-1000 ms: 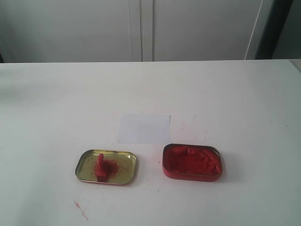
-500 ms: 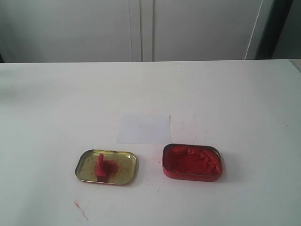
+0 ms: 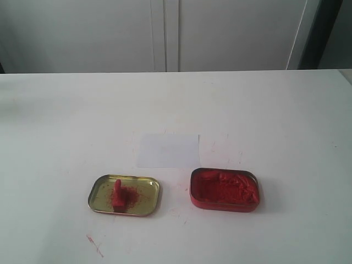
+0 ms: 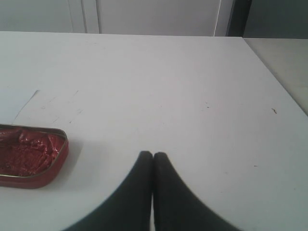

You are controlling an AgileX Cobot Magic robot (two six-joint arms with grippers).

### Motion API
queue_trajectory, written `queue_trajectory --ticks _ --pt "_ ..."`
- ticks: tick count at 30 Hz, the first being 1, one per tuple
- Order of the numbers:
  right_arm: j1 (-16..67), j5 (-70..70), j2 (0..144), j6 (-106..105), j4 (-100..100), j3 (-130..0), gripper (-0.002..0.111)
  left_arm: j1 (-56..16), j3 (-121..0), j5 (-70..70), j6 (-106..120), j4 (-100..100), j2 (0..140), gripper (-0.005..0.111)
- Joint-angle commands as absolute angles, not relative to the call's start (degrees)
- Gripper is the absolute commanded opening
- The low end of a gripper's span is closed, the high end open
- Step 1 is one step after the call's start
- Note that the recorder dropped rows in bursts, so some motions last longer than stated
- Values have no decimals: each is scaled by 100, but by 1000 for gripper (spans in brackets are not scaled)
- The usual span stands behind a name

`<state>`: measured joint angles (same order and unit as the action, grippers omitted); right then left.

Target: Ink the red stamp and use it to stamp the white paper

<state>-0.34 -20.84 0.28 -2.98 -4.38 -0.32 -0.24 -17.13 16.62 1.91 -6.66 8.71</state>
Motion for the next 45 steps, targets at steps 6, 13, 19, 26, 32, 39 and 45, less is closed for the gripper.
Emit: queue_trajectory --ticks 6,13,19,26,32,39,45 --pt "-62 -2005 0 -281 -444 0 0 -13 -3065 2881 188 -727 2257 0" --pt "-62 -2005 0 -281 -444 0 0 -13 -3854 4168 384 -727 3190 0" --pt "-62 -2005 0 -281 -444 0 0 -13 -4529 4737 529 -634 3980 0" --pt "-62 -2005 0 -281 -444 0 0 -13 -5138 5125 796 -520 5502 0" --pt "-62 -2005 0 -281 -444 0 0 -394 -5356 5107 899 -507 6519 0" --pt "-62 -2005 0 -281 -444 0 0 -1957 -5461 4423 84 -403 7543 0" --pt "-62 -2005 0 -281 -444 0 0 -2633 -5838 3937 -327 -357 8155 0"
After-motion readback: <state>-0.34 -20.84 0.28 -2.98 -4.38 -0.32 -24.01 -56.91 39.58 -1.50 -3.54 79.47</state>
